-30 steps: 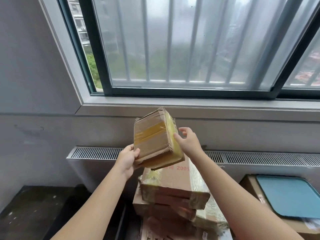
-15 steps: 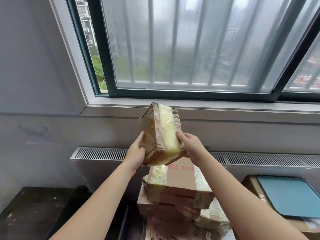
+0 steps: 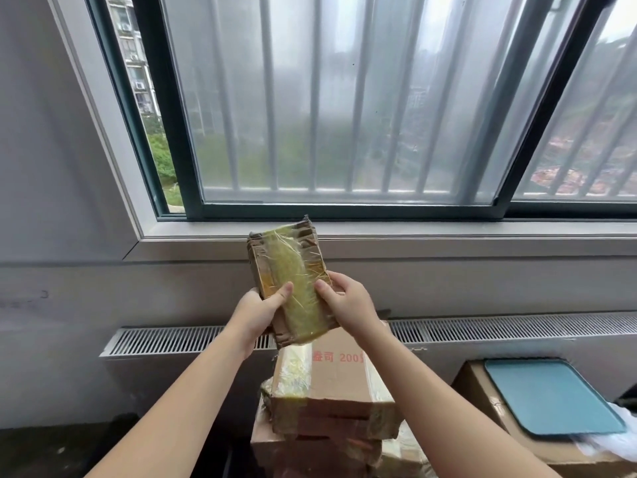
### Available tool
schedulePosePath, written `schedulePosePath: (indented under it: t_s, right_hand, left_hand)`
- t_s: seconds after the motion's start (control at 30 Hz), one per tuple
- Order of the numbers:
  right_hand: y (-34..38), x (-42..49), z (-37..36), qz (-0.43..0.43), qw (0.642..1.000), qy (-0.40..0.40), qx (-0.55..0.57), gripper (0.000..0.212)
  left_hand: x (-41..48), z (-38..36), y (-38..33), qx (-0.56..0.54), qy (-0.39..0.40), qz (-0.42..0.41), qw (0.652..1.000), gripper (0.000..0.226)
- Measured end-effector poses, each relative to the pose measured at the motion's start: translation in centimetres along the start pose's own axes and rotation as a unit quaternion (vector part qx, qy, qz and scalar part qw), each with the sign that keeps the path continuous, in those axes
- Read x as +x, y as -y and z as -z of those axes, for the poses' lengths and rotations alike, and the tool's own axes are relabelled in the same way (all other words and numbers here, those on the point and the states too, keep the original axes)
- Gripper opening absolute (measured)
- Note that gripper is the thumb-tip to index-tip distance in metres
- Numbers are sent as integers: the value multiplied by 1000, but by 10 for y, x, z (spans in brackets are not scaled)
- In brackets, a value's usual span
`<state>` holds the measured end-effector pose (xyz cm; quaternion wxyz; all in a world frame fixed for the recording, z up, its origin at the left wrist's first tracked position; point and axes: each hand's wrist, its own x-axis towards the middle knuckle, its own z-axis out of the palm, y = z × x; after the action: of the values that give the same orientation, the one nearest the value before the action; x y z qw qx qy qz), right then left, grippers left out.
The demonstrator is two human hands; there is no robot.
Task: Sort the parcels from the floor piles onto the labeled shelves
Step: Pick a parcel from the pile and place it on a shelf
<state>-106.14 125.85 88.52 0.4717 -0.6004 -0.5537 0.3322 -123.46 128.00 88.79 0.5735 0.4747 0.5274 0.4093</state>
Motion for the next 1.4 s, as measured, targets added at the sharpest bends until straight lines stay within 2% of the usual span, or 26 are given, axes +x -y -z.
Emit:
schedulePosePath:
  t_s: [0.13, 0.3, 0.37, 0.47, 0.53, 0.57, 0.63, 0.7, 0.73, 0.8, 0.9, 1.07, 1.23, 1.33, 1.4]
  right_hand:
    - [6, -2, 7, -9, 1000, -4, 27, 31]
    - [7, 1, 13, 5, 1000, 15, 1, 30]
    - [7, 2, 16, 5, 999, 28, -28, 50]
    - [5, 4, 24, -79, 995, 51, -21, 94]
    - [2, 5, 27, -114, 989, 87, 40, 103]
    - [0, 6, 28, -114, 985, 107, 75, 96]
    - [-1, 6, 27, -96, 982, 113, 113, 65]
    - [-4, 8, 26, -78, 988, 75, 110, 32]
    - [-6, 10, 26, -73, 990, 56, 109, 22]
    - [-7, 12, 24, -65, 992, 34, 100, 20]
    - [-8, 14, 18, -63, 995, 11, 75, 24]
    - [-2, 16, 13, -47, 997, -5, 65, 23]
    - [5, 19, 6, -42, 996, -16, 78, 20]
    - [10, 21, 2, -44, 996, -20, 78, 17]
    - [14, 22, -2, -45, 996, -18, 74, 19]
  left_hand:
    - [-1, 2, -2, -69, 2, 16, 998, 38]
    - [-5, 8, 6, -120, 16, 15, 993, 37]
    - [-6, 11, 9, -168, 28, 23, 985, 33]
    - [-5, 17, 17, -217, 52, 39, 974, 35]
    - [-3, 21, 23, -233, 65, 50, 969, 40]
    - [-2, 21, 24, -236, 69, 55, 968, 42]
    - [0, 22, 24, -231, 67, 45, 970, 39]
    - [2, 22, 21, -202, 36, 15, 979, 33]
    - [3, 22, 18, -169, 14, 1, 985, 32]
    - [5, 22, 15, -95, -26, -22, 995, 37]
    - [10, 20, 14, -28, -42, -38, 998, 45]
    - [8, 18, 5, -27, -17, -58, 998, 32]
    - [4, 20, 3, -56, 16, -92, 994, 34]
    - [4, 24, 5, -43, 24, -112, 993, 41]
    - [4, 28, 7, -26, 27, -118, 992, 57]
